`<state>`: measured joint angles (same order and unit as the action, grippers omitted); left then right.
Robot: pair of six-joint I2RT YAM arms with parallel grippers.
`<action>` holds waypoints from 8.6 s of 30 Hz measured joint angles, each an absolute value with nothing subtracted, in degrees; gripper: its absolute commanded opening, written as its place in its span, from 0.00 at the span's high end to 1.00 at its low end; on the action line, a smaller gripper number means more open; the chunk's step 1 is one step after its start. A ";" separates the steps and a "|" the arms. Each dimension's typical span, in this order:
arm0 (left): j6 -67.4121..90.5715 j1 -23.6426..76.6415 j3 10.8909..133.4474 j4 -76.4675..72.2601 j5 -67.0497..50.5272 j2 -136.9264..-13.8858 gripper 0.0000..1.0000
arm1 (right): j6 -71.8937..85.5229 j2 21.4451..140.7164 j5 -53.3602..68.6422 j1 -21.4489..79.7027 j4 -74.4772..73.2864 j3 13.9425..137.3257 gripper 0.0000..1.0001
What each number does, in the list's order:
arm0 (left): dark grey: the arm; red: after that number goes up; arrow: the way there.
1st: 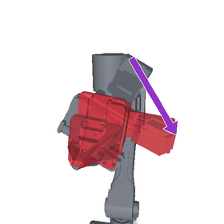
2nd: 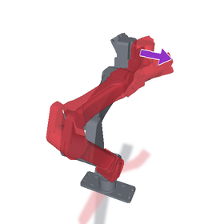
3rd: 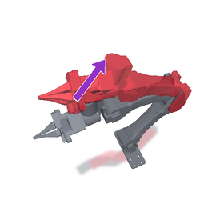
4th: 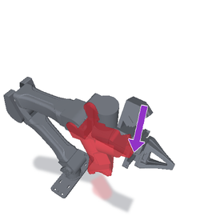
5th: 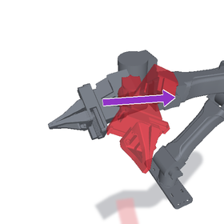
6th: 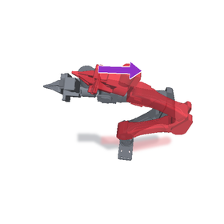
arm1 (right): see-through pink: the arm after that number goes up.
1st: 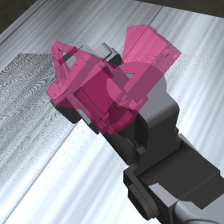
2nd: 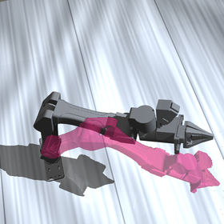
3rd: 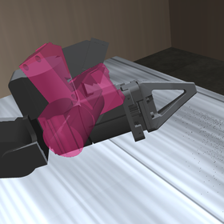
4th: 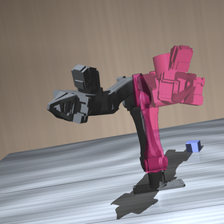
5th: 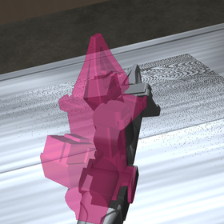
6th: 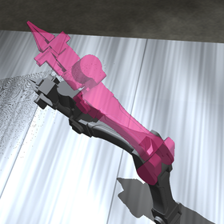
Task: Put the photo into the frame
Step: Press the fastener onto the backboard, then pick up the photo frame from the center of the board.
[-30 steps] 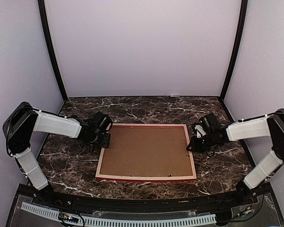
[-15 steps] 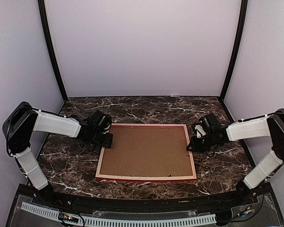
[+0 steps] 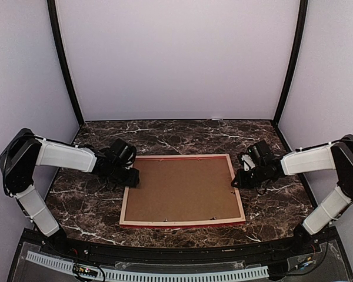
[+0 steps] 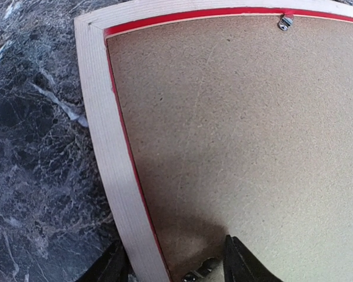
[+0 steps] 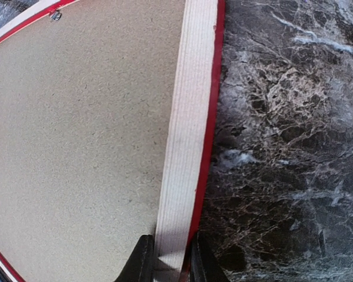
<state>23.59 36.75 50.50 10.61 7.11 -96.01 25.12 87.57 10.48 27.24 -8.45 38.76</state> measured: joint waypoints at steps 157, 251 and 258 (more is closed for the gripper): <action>30.00 32.21 36.93 11.42 -8.64 -83.59 0.64 | 23.44 88.55 11.75 27.27 -4.27 37.89 1.00; 28.93 29.34 36.60 12.53 -10.76 -82.02 0.47 | 23.53 89.84 13.50 27.27 -0.86 37.52 1.00; 27.31 29.76 37.01 12.93 -9.50 -82.39 0.48 | 23.51 90.17 13.63 27.27 -0.80 37.76 1.00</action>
